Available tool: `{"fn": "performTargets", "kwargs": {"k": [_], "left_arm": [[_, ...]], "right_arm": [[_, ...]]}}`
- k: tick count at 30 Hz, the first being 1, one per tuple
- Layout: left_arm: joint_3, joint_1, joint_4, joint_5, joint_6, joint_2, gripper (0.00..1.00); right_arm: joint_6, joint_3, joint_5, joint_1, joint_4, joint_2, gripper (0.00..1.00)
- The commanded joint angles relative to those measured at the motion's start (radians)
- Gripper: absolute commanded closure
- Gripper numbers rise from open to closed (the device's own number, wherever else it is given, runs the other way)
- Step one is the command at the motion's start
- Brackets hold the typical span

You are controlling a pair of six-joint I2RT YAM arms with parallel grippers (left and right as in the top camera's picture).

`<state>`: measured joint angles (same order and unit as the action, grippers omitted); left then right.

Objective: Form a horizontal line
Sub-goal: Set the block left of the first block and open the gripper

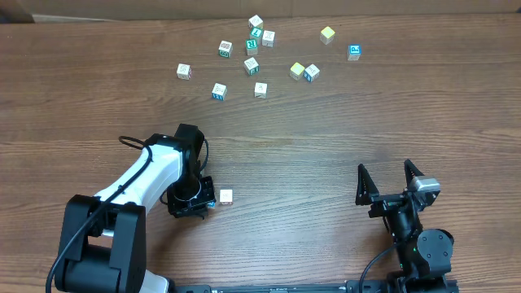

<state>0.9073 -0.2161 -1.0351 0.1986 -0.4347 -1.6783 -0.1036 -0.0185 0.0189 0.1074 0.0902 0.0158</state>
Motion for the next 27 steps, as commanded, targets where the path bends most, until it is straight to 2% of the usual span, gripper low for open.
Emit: {"fn": "performTargets", "kwargs": {"k": [1,12,27], "left_arm": [[-0.009,-0.003,0.005,0.013,0.015,0.005,0.96],[-0.009,-0.003,-0.005,0.083,0.0,0.005,0.96],[-0.009,-0.003,0.024,0.084,0.0,0.005,0.96]], "right_arm": [[0.007,0.01,-0.002,0.003,-0.006,-0.005,0.0],[0.007,0.01,-0.002,0.003,-0.006,-0.005,0.0],[0.007,0.01,-0.002,0.003,-0.006,-0.005,0.0]]}}
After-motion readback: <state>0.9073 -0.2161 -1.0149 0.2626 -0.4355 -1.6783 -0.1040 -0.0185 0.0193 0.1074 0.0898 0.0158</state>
